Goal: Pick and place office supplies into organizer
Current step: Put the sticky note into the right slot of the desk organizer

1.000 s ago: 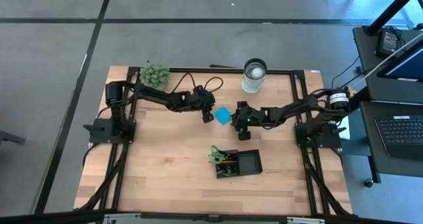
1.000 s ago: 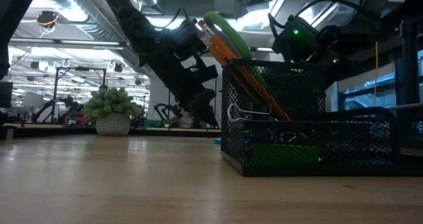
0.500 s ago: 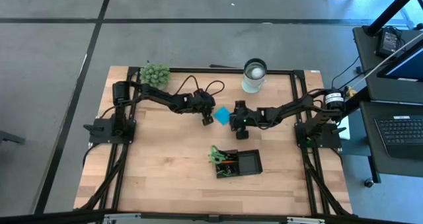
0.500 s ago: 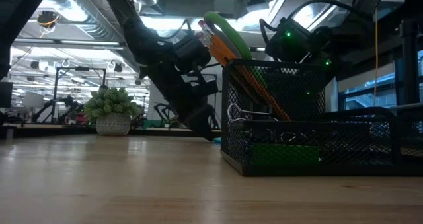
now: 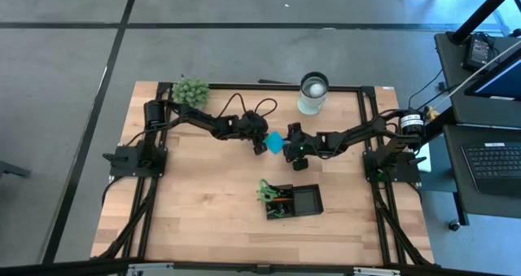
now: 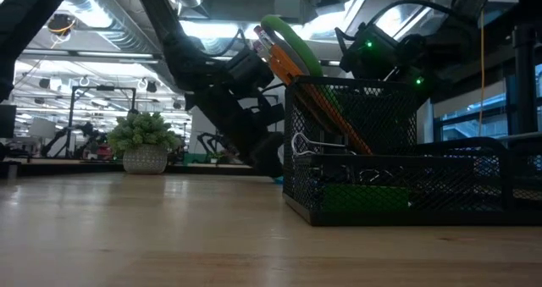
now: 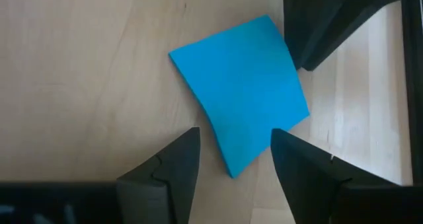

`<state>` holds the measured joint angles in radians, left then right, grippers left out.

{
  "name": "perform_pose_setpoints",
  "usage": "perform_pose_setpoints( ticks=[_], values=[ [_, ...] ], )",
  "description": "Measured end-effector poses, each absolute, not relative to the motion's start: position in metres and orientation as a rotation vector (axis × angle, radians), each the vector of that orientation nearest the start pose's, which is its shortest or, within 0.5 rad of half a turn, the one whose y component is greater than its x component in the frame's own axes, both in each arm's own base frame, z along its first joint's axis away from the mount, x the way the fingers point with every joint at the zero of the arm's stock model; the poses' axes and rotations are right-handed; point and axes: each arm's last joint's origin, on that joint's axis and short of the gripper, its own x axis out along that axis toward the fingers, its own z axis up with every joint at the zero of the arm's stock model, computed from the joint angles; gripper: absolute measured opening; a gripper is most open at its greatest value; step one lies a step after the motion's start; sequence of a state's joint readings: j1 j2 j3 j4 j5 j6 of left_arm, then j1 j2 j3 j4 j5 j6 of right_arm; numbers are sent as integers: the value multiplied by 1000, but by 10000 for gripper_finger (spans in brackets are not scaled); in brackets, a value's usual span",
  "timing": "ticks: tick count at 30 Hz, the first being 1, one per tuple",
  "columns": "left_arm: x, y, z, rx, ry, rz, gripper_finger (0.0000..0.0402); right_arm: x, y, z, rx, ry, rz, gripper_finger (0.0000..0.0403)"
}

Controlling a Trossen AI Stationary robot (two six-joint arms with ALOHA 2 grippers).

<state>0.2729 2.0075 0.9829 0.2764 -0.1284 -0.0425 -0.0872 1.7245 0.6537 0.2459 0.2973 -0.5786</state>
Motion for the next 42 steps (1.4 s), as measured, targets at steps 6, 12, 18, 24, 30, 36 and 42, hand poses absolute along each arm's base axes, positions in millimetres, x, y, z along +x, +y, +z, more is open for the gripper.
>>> perform_pose_setpoints(
  ticks=[6,12,18,24,30,36,42],
  values=[
    [372,108,103,-102,738,376,68,294,-32,108,-628,898,-86,189],
    [373,107,104,-112,739,349,67,296,-32,109,-665,866,-60,189],
    [373,107,103,-113,751,350,70,299,-32,102,-672,868,-74,189],
    [372,108,104,-113,754,357,66,304,-33,100,-677,823,-115,189],
    [372,107,104,-125,753,361,68,307,-35,103,-685,790,-161,189],
    [372,107,103,-128,753,359,64,306,-35,104,-691,794,-183,189],
    [372,107,103,-129,753,358,65,307,-34,104,-692,791,-180,179]
  ],
)
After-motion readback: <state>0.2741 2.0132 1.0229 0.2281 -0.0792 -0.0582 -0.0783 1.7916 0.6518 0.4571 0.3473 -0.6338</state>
